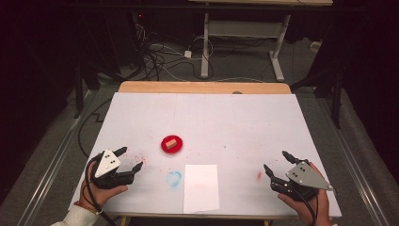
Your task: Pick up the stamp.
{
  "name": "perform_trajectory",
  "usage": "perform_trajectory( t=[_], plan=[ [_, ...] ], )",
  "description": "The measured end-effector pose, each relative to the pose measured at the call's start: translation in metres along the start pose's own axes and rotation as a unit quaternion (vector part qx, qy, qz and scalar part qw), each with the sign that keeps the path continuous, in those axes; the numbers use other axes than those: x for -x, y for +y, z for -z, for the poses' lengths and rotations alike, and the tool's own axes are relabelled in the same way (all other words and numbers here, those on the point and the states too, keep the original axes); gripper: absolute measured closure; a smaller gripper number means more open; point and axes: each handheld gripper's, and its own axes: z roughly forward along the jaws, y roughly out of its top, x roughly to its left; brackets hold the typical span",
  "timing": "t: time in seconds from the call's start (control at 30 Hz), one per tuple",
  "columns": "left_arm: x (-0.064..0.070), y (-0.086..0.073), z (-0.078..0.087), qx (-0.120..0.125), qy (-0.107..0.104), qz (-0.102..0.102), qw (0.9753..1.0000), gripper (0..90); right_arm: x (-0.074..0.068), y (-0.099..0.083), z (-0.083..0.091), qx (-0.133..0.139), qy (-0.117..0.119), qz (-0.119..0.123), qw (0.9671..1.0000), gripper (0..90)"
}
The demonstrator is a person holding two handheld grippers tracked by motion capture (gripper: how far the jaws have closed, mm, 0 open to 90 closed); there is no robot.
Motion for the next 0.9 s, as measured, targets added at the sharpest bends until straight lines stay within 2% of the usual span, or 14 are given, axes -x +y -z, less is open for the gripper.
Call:
perform_trajectory(
  t=[0.13, 0.3, 0.47, 0.57, 0.7, 0.8, 0.83, 0.9],
  plan=[
    [0.003, 0.001, -0.004, -0.012, -0.012, -0.004, 0.9998, 23.4, -0.001, -0.002, -0.001, -0.005, 0.003, 0.005, 1.0, 29.8],
    [0.004, 0.001, -0.001, -0.019, -0.01, -0.015, 0.9997, 23.3, -0.003, 0.0, -0.002, -0.004, 0.003, 0.009, 0.9999, 29.9],
    [0.0, 0.005, 0.003, -0.022, -0.012, -0.007, 0.9997, 22.6, -0.005, -0.001, -0.003, -0.011, 0.006, 0.011, 0.9999, 30.0],
    [0.0, 0.007, 0.004, -0.03, -0.016, -0.013, 0.9993, 22.6, -0.005, 0.0, -0.004, -0.01, 0.007, 0.012, 0.9998, 30.0],
    [-0.003, 0.013, 0.007, -0.04, -0.025, -0.011, 0.9988, 22.6, -0.006, -0.001, -0.008, -0.017, 0.014, 0.015, 0.9996, 30.0],
    [-0.006, 0.019, 0.008, -0.05, -0.026, -0.013, 0.9983, 22.6, -0.008, -0.002, -0.008, -0.02, 0.016, 0.021, 0.9995, 30.0],
    [-0.008, 0.024, 0.007, -0.061, -0.027, -0.013, 0.9977, 22.6, -0.008, -0.002, -0.008, -0.02, 0.015, 0.021, 0.9995, 30.0],
    [-0.008, 0.026, 0.007, -0.064, -0.028, -0.017, 0.9974, 22.6, -0.007, -0.002, -0.008, -0.019, 0.015, 0.02, 0.9995, 30.0]
  ],
)
